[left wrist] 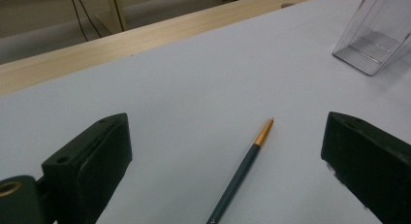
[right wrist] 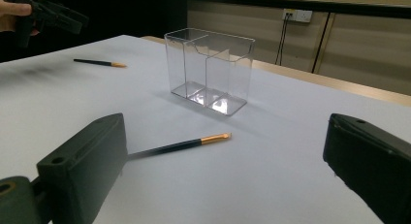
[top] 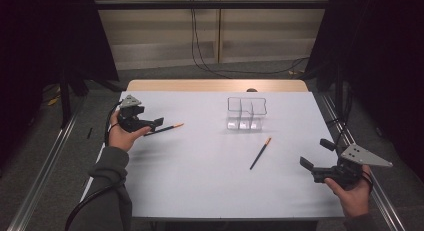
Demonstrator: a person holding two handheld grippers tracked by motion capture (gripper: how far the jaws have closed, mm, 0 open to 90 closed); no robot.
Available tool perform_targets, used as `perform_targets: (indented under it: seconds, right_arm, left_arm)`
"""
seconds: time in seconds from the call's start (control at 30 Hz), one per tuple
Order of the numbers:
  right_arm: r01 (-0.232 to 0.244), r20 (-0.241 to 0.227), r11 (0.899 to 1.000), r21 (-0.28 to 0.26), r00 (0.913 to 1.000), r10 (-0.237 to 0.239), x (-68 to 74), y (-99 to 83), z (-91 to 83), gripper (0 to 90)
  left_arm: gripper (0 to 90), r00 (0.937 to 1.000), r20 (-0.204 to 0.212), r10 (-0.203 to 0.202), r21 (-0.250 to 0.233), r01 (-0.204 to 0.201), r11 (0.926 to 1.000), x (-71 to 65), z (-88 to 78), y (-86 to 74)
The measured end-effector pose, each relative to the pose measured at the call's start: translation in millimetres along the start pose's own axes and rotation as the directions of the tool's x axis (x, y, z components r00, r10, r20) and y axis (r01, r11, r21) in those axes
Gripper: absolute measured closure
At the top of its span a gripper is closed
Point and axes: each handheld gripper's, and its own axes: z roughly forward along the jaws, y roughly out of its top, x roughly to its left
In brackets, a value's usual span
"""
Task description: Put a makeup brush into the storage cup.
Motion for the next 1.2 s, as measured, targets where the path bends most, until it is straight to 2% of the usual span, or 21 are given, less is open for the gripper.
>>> perform_targets:
  seconds: [0.13, 0.17, 0.2, 0.23, 0.33, 0.43, 0.47, 0.5, 0.57, 0.6, 0.67, 0.73, 0.83, 0.87, 1.03, 1.07, 1.1, 1.17, 1.2]
  right_arm:
    - [0.000, -0.001, 1.000, -0.002, 1.0000, 0.000, 0.0, 0.0, -0.1, 1.6]
    - [0.001, 0.002, 1.000, -0.002, 1.0000, -0.001, -0.1, 0.0, -0.1, 1.6]
    - [0.001, 0.002, 1.000, -0.002, 1.0000, -0.001, -0.1, -0.1, 0.0, 1.6]
    - [0.000, 0.004, 1.000, -0.003, 1.0000, 0.000, 0.0, -0.1, 0.0, 1.6]
    - [-0.001, -0.001, 1.000, -0.001, 1.0000, 0.001, 0.1, 0.0, 0.1, 1.6]
    - [-0.004, 0.006, 1.000, -0.001, 1.0000, 0.004, 0.9, 0.2, 0.2, 1.6]
    - [0.001, 0.005, 1.000, -0.005, 1.0000, -0.001, 0.6, 0.2, 0.3, 1.6]
    - [0.005, 0.006, 1.000, -0.001, 1.0000, -0.005, 0.4, 0.2, 0.1, 1.6]
    - [-0.003, 0.006, 1.000, 0.000, 1.0000, 0.003, 0.8, 0.1, 0.1, 1.6]
    - [0.000, 0.004, 1.000, 0.001, 1.0000, 0.000, 0.7, -0.2, 0.4, 1.6]
    - [0.003, 0.002, 1.000, 0.002, 1.0000, -0.003, 0.4, -0.4, 0.5, 1.6]
    - [0.001, 0.006, 1.000, -0.001, 1.0000, -0.001, 0.8, -0.2, 0.9, 1.6]
    - [0.004, 0.003, 1.000, 0.001, 1.0000, -0.004, 0.6, -0.3, 0.7, 1.6]
    - [0.005, 0.003, 1.000, 0.002, 1.0000, -0.005, 0.5, -0.4, 0.6, 1.6]
    - [0.004, 0.000, 1.000, 0.004, 1.0000, -0.004, 0.0, -0.4, 0.2, 1.6]
    - [0.003, 0.001, 1.000, 0.003, 1.0000, -0.003, 0.1, -0.5, 0.3, 1.6]
    - [0.002, 0.005, 1.000, 0.002, 1.0000, -0.002, 0.1, -0.7, 0.4, 1.6]
    - [0.002, 0.003, 1.000, 0.001, 1.0000, -0.002, 0.0, -0.8, 0.6, 1.6]
    - [0.003, 0.005, 1.000, 0.003, 1.0000, -0.003, 0.0, -0.7, 0.5, 1.6]
  left_arm:
    - [3.9, 0.9998, 0.012, 0.017, 0.044, -0.018, 0.9989, 0.2, 2.3, 1.9]
    - [3.9, 0.9993, 0.017, 0.034, 0.065, -0.035, 0.9973, 1.0, 2.6, 2.5]
    - [3.9, 0.9996, 0.011, 0.025, 0.071, -0.026, 0.9972, -0.1, 3.9, 2.8]
    - [3.9, 0.9991, 0.014, 0.040, 0.088, -0.041, 0.9953, 0.8, 4.1, 3.3]
    - [3.9, 0.9994, 0.024, 0.024, 0.096, -0.026, 0.9951, 1.1, 5.7, 3.8]
    - [3.9, 0.9988, 0.030, 0.038, 0.119, -0.042, 0.9920, 2.4, 7.2, 4.5]
    - [4.0, 0.9993, 0.027, 0.024, 0.115, -0.027, 0.9930, 1.0, 8.5, 4.6]
    - [4.1, 0.9989, 0.025, 0.041, 0.128, -0.044, 0.9908, 1.6, 8.2, 5.4]
    - [4.3, 0.9984, 0.036, 0.043, 0.137, -0.048, 0.9894, 1.9, 9.2, 6.4]
    - [4.5, 0.9976, 0.034, 0.061, 0.157, -0.065, 0.9855, 2.3, 8.9, 7.5]
    - [4.5, 0.9978, 0.034, 0.057, 0.164, -0.062, 0.9846, 1.3, 10.6, 8.3]
    - [4.6, 0.9963, 0.039, 0.077, 0.192, -0.083, 0.9779, 2.0, 10.8, 10.3]
    - [4.6, 0.9967, 0.034, 0.074, 0.212, -0.080, 0.9740, 0.7, 12.8, 11.5]
    - [4.7, 0.9951, 0.037, 0.091, 0.228, -0.097, 0.9689, 1.6, 12.9, 12.2]
    - [5.5, 0.9952, 0.042, 0.089, 0.274, -0.097, 0.9569, 4.0, 15.4, 12.7]
    - [5.9, 0.9964, 0.032, 0.079, 0.271, -0.085, 0.9589, 3.2, 16.9, 11.8]
    - [6.5, 0.9939, 0.056, 0.095, 0.304, -0.107, 0.9467, 5.5, 16.1, 13.2]
    - [6.9, 0.9947, 0.043, 0.093, 0.317, -0.102, 0.9431, 4.8, 18.1, 12.7]
    - [7.3, 0.9925, 0.054, 0.109, 0.336, -0.121, 0.9339, 5.8, 18.4, 13.0]
